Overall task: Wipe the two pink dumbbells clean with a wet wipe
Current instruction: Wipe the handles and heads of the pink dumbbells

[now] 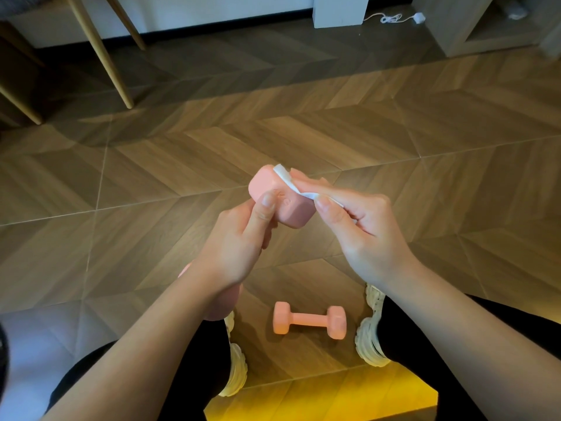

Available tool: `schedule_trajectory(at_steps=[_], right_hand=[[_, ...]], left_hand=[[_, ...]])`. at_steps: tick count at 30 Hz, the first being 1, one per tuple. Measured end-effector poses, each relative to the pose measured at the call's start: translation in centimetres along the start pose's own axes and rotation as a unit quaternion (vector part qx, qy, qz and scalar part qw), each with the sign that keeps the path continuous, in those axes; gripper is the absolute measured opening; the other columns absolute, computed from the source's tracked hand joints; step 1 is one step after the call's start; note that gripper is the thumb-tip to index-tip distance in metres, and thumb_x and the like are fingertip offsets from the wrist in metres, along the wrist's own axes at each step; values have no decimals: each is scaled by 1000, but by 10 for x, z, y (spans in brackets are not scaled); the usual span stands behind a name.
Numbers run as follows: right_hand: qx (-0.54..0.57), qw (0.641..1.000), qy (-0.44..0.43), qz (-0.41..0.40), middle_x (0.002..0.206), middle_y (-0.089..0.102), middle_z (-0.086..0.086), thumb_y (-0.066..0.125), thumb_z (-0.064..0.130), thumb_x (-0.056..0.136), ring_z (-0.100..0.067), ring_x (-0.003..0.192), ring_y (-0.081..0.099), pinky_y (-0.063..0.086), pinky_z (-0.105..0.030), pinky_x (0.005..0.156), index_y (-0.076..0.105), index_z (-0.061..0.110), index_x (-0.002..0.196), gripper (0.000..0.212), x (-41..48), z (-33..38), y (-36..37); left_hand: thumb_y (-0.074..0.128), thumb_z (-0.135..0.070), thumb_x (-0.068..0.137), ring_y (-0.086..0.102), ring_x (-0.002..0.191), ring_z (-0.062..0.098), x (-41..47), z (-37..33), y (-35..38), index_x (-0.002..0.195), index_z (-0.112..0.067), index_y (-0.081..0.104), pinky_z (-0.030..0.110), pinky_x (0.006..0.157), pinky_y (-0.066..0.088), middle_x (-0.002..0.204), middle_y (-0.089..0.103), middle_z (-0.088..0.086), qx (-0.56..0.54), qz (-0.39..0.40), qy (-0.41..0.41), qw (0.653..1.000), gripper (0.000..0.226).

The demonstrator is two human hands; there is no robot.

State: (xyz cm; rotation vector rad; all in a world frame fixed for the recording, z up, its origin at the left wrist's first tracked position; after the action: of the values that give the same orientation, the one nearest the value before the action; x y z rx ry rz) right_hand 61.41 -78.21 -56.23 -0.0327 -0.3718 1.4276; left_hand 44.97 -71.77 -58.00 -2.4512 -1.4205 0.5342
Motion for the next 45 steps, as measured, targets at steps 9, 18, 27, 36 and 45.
schedule_trajectory(at_steps=[9,18,27,36,45], right_hand=[[42,997,60,30,135,60,-5,44,13,101,-8,130,53,40,-31,111,63,2,126,33,13,-8,-4],[46,998,26,35,138,58,-6,44,11,101,-12,134,49,36,-38,115,59,0,129,34,0,-4,-3],[50,997,61,23,134,61,-5,45,12,102,-8,130,53,42,-29,109,63,2,126,32,11,-11,-6],[42,998,44,35,135,60,-4,44,12,101,-9,131,52,36,-39,115,61,5,128,32,13,-5,2],[-2,999,35,30,139,56,-1,43,14,102,-7,135,47,28,-42,119,58,10,132,34,4,-6,1]], left_hand=[[35,-86,82,35,50,6,-8,1,7,60,-36,53,27,52,27,48,42,-14,-37,44,30,998,58],[33,-74,87,32,46,7,-3,-3,-8,48,-31,51,23,44,27,45,38,-11,-101,-1,-2,995,61],[41,-83,83,31,51,7,-10,-4,4,55,-30,48,21,47,26,49,36,-12,-114,59,29,991,60],[32,-87,81,34,48,7,-5,0,1,56,-32,47,30,53,27,47,42,-11,4,83,43,996,62],[25,-87,77,36,46,15,4,3,-2,71,-15,63,27,48,28,51,43,-5,-66,16,-87,994,81]])
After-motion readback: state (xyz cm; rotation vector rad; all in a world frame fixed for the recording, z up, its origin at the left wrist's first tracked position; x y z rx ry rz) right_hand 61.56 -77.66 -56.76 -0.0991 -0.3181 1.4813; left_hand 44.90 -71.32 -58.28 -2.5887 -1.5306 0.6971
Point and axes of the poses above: each hand's wrist, its own x-axis towards the middle knuckle, its own y-axis out of the palm, z = x × y, the point moved 2 cm from there along x, towards the middle knuckle
